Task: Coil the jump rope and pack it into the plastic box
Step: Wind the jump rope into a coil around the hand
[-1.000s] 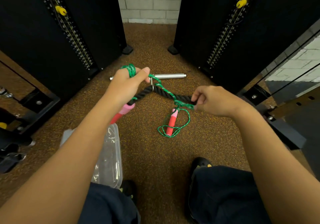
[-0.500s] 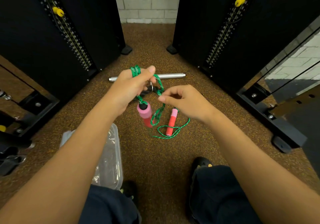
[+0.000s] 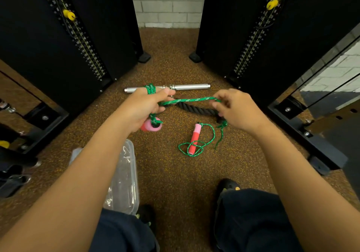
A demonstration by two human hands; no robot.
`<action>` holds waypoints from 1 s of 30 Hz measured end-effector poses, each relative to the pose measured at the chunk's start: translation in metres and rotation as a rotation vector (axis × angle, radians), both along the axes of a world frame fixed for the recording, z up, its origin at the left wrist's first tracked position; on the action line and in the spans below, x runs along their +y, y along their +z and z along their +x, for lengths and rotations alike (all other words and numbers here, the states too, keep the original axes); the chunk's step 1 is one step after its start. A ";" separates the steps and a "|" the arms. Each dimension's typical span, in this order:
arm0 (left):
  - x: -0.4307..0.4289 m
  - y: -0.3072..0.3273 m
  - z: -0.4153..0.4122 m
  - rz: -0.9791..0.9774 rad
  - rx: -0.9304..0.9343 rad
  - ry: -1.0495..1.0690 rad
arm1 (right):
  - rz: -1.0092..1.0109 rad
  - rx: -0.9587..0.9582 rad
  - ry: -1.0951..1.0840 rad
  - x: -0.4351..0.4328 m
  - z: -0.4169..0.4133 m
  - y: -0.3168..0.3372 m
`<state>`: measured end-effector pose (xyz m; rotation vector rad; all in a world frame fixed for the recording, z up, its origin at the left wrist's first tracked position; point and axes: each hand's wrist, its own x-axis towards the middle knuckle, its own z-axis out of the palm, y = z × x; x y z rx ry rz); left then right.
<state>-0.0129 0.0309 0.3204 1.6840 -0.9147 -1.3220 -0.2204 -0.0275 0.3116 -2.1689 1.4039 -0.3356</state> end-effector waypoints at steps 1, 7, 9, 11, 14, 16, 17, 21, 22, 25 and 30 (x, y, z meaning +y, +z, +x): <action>0.000 0.002 -0.001 0.014 0.151 0.027 | 0.031 -0.023 0.000 -0.001 -0.003 0.003; -0.004 0.008 0.005 -0.069 0.941 0.334 | 0.156 0.006 0.257 0.007 -0.005 0.022; -0.004 0.007 0.008 -0.118 0.953 0.398 | 0.198 0.104 0.333 0.011 -0.003 0.020; -0.005 0.004 0.011 -0.135 0.926 0.439 | 0.211 0.166 0.396 0.014 -0.001 0.019; -0.007 0.001 0.008 -0.111 0.693 0.450 | 0.206 0.106 0.455 0.019 0.003 0.025; -0.007 0.001 0.000 -0.102 0.481 0.374 | 0.159 0.016 0.505 0.024 0.007 0.030; -0.006 0.001 -0.004 -0.100 0.362 0.282 | 0.127 -0.027 0.521 0.025 0.009 0.032; 0.003 -0.003 -0.019 -0.048 -0.081 -0.236 | -0.020 -0.181 0.506 0.025 0.011 0.040; 0.005 -0.005 -0.021 -0.006 -0.119 -0.331 | -0.033 -0.227 0.471 0.024 0.011 0.040; 0.008 -0.007 -0.032 0.047 0.044 -0.497 | -0.049 -0.337 0.316 0.021 0.008 0.040; 0.014 0.010 -0.042 0.023 0.489 -0.564 | -0.085 -0.402 0.149 0.015 0.005 0.034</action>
